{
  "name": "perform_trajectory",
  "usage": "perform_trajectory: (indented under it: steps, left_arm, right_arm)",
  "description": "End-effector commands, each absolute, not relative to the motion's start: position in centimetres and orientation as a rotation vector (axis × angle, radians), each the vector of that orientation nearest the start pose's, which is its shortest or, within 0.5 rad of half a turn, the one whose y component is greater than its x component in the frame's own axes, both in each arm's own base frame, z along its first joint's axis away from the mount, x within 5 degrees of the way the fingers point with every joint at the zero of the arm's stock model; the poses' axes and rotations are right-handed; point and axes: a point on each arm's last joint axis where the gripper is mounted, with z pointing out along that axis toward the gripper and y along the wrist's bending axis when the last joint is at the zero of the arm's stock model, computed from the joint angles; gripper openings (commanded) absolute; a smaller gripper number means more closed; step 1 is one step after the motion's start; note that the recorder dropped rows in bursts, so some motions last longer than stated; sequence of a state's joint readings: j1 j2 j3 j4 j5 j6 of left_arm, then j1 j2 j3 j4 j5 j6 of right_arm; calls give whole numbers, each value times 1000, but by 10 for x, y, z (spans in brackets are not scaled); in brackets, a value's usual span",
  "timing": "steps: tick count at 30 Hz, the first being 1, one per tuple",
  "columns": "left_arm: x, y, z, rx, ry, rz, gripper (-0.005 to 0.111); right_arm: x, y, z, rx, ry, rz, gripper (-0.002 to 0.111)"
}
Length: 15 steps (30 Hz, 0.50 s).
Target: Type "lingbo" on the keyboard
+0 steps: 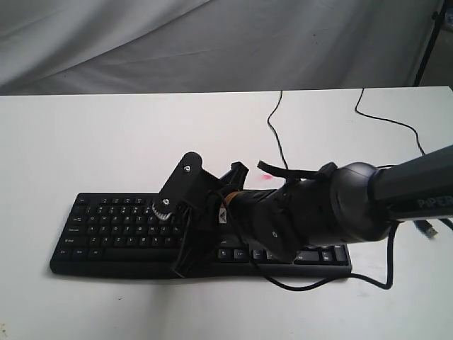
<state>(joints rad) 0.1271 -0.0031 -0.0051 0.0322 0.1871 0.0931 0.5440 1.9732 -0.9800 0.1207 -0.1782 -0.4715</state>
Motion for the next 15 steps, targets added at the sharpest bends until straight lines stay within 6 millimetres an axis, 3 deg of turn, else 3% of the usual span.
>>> perform_trajectory:
  steps: [1,15]
  left_arm:
    - [56,7,197,-6,1670,190,1]
    - [56,7,197,-6,1670,190,1]
  right_arm:
    - [331,196,119,-1003,2088,65,0]
    - [331,196,113,-1019,2096,61,0]
